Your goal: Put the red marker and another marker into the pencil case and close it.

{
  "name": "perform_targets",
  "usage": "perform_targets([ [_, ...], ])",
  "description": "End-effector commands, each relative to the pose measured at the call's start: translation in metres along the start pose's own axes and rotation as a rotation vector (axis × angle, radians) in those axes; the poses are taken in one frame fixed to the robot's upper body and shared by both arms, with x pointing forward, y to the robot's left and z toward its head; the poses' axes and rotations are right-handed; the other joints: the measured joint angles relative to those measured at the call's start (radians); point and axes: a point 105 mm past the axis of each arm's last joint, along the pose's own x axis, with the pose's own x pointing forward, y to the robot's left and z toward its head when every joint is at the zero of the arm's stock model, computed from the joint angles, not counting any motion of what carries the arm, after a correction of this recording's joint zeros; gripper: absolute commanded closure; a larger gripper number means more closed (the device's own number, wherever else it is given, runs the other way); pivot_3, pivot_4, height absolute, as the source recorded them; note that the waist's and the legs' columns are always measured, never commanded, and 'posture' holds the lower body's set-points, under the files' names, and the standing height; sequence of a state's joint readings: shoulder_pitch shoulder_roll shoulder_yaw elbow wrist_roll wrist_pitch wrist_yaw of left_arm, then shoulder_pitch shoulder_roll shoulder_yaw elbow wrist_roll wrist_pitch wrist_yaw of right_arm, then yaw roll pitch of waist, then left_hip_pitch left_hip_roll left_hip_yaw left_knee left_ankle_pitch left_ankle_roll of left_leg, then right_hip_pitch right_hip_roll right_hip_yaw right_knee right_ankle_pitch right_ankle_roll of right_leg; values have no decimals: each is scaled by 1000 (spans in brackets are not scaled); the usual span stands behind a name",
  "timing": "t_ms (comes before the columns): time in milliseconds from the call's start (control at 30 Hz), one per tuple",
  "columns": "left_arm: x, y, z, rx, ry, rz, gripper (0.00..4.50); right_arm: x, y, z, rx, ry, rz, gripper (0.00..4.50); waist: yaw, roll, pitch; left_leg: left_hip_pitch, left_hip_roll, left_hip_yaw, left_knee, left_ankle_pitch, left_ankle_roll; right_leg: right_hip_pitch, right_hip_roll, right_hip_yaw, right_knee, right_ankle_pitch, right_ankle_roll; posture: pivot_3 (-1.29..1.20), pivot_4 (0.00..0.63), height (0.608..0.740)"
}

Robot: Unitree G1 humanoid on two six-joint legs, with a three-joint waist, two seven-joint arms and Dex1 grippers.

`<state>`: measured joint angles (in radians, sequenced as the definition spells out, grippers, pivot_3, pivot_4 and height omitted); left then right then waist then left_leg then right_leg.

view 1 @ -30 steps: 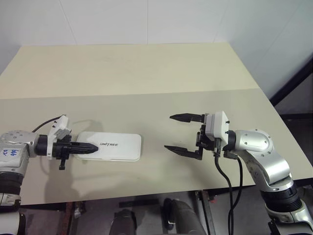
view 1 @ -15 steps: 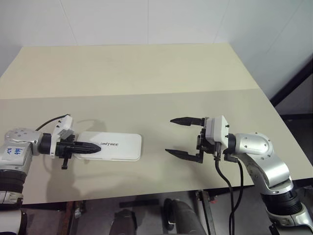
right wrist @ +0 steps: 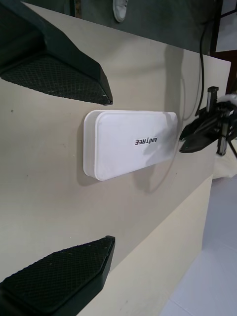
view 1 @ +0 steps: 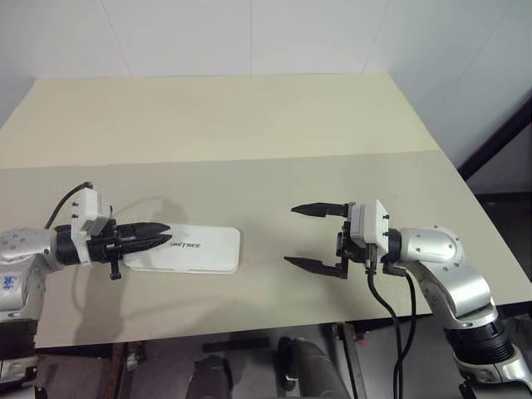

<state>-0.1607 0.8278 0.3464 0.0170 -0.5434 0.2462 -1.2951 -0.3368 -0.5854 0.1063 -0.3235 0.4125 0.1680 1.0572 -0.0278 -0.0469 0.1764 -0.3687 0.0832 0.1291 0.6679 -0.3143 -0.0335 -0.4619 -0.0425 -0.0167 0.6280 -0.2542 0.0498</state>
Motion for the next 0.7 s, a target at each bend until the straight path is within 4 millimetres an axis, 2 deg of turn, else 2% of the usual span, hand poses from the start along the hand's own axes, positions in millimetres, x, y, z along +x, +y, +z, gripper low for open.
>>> perform_targets([
  [33,-7,-8,21,113,-90,28,2232,-2,-6,6,-48,-17,13,0,1,0,0,0,0,0,0,0,0,0,0,0,0,0,0,0,150,740],
  [200,-21,-10,15,178,-111,79,518,-2,-15,3,-56,-10,34,0,0,0,0,1,0,0,0,0,0,1,0,0,0,0,0,0,150,740],
  [267,-29,-9,15,212,-118,87,34,-5,-19,1,-60,0,44,0,0,0,0,1,0,0,0,0,0,1,0,0,0,0,0,0,150,740],
  [533,-56,-9,7,294,-32,-7,34,-13,-38,-5,-93,47,56,0,0,0,0,0,0,0,0,0,0,0,0,0,-1,0,0,0,150,740],
  [700,-52,-3,11,326,-59,-42,34,-17,-49,-5,-112,69,30,0,1,0,0,1,0,0,0,0,0,0,0,0,0,0,0,0,150,740],
])
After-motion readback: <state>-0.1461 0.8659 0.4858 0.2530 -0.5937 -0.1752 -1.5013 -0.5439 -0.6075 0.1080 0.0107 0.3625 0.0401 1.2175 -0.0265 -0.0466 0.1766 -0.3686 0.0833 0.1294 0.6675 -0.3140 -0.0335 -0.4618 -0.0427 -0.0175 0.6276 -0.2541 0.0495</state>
